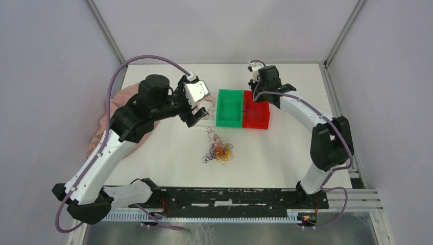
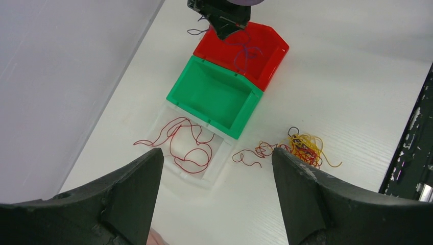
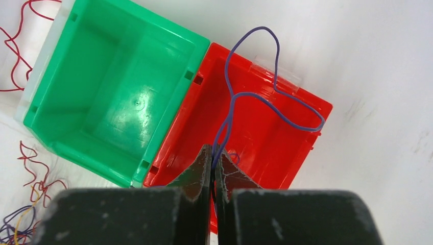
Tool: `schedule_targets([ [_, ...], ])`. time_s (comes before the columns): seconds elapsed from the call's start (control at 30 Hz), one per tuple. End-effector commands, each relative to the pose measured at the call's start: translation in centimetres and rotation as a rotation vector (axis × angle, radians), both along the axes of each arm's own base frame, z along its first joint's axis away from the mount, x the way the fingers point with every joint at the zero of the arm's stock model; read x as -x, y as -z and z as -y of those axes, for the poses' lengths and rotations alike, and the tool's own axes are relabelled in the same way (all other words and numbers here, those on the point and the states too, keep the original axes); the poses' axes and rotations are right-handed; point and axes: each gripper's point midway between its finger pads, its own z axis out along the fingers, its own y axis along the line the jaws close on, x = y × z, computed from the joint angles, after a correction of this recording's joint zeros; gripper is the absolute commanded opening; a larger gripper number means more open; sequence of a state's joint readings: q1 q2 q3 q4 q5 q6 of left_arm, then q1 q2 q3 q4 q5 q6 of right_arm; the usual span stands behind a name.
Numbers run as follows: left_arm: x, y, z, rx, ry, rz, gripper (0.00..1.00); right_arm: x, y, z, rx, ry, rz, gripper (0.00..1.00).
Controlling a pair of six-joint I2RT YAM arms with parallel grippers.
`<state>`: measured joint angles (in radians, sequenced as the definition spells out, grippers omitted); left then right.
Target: Untangle the cables
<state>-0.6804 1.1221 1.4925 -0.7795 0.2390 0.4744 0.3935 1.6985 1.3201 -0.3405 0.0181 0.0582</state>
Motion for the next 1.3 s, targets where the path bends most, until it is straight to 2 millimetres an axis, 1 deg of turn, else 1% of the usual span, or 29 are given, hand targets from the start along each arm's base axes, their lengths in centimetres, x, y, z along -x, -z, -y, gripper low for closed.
schedule_targets([
  [0.0, 0.2, -0.8, 0.3, 0.01, 0.04, 0.04, 0.84, -0.4, -0.4, -0.7, -0.092, 0.011, -0.065, 0.01],
  [0.07, 0.1, -0.7, 0.5, 0.012, 0.044, 0.038, 0.83, 0.1, 0.7, -1.1, -0.125, 0.004, -0.116, 0.01],
  [0.2, 0.2, -0.8, 0.7, 0.017, 0.053, 0.041, 0.82, 0.7, 2.6, -0.9, -0.143, 0.03, -0.192, 0.0],
  [0.3, 0.2, -0.8, 0.6, 0.017, 0.056, 0.043, 0.81, 1.0, 2.9, -1.1, -0.188, 0.032, -0.201, 0.01],
  [0.4, 0.2, -0.6, 0.6, 0.01, 0.06, 0.049, 0.81, 1.4, 2.0, -1.9, -0.234, -0.019, -0.171, 0.03],
  [0.53, 0.2, -0.4, 0.6, 0.008, 0.066, 0.053, 0.81, 2.3, -1.0, -2.7, -0.267, -0.086, -0.043, 0.02],
  [0.6, 0.2, -0.5, 0.7, 0.008, 0.066, 0.059, 0.81, 2.6, -2.0, -2.2, -0.256, -0.085, 0.004, 0.01],
  [0.7, 0.1, -0.5, 0.8, 0.011, 0.068, 0.061, 0.8, 3.1, -2.4, -1.6, -0.242, -0.077, 0.016, 0.01],
  [0.83, 0.1, -0.5, 0.9, 0.014, 0.073, 0.061, 0.78, 4.0, -1.7, -1.6, -0.253, -0.083, -0.011, 0.01],
  [0.93, 0.2, -0.6, 0.8, 0.017, 0.072, 0.066, 0.77, 4.1, -0.7, -1.4, -0.248, -0.059, -0.043, 0.01],
  [1.07, 0.3, -0.7, 0.7, 0.015, 0.072, 0.07, 0.75, 3.4, 1.0, -1.4, -0.253, -0.033, -0.113, 0.0],
  [1.1, 0.4, -0.8, 0.7, 0.015, 0.074, 0.07, 0.75, 3.2, 1.8, -1.5, -0.258, -0.029, -0.144, 0.0],
  [1.17, 0.4, -0.8, 0.6, 0.011, 0.076, 0.073, 0.74, 2.9, 2.8, -1.6, -0.268, -0.023, -0.178, 0.01],
  [1.23, 0.5, -0.9, 0.5, 0.01, 0.077, 0.075, 0.74, 2.3, 3.4, -1.2, -0.26, -0.007, -0.183, 0.02],
  [1.27, 0.5, -0.9, 0.5, 0.01, 0.078, 0.075, 0.73, 1.8, 3.5, -1.0, -0.254, 0.005, -0.177, 0.03],
])
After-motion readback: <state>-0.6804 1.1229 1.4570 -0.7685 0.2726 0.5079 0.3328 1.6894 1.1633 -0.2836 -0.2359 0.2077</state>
